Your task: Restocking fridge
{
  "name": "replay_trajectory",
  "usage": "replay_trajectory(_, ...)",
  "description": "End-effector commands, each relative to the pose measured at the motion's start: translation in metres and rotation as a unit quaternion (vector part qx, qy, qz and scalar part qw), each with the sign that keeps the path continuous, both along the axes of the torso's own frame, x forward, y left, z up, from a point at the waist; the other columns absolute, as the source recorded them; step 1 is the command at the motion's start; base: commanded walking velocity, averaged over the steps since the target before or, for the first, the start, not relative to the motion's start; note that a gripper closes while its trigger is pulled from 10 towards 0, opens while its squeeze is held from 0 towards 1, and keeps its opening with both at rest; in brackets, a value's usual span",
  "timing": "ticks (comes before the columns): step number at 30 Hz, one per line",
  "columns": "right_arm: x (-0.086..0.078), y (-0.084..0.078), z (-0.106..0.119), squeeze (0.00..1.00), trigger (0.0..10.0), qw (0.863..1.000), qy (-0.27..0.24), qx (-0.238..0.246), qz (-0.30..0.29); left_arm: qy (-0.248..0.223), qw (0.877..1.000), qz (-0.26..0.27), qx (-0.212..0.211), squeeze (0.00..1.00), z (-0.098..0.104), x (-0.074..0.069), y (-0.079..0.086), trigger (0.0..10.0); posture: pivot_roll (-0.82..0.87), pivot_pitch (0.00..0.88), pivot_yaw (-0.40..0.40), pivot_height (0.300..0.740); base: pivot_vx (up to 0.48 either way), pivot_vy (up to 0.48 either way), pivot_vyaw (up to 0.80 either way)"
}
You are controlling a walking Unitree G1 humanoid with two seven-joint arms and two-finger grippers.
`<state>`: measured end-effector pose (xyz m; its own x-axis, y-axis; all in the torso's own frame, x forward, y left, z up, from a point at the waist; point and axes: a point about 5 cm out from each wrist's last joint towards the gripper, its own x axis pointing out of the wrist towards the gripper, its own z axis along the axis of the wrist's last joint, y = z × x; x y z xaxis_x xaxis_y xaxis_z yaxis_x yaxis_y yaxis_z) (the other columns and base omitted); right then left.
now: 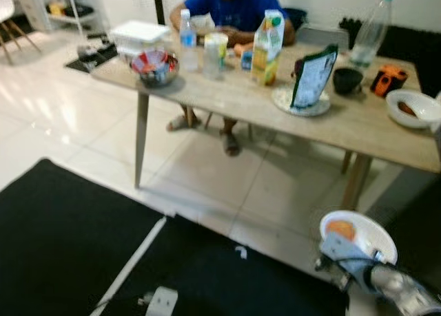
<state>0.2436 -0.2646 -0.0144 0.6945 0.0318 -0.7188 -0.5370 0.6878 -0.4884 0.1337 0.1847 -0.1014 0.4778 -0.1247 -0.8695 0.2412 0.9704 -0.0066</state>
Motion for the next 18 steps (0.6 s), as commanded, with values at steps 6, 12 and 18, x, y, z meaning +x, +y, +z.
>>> replay_trajectory(6, -0.023, -0.012, -0.018, 0.00, 10.0, 0.996, -0.008, -0.023, -0.087, 0.049, 0.999, -0.008, -0.006, 0.00, -0.009, -0.024, -0.006, 10.0, -0.06, 0.071, -0.054, 0.740, -0.165, 0.000, 0.00)
replay_trajectory(12, -0.054, -0.018, -0.037, 0.00, 10.0, 0.983, -0.012, -0.043, -0.181, 0.048, 0.999, -0.008, -0.005, 0.00, -0.008, -0.023, -0.005, 10.0, -0.06, 0.071, -0.050, 0.740, 0.000, 0.000, 0.00)
replay_trajectory(18, -0.074, -0.021, -0.047, 0.00, 10.0, 0.973, 0.002, -0.053, -0.223, 0.047, 0.999, -0.009, -0.005, 0.00, -0.008, -0.022, -0.005, 10.0, -0.06, 0.069, -0.049, 0.740, 0.000, 0.000, 0.00)
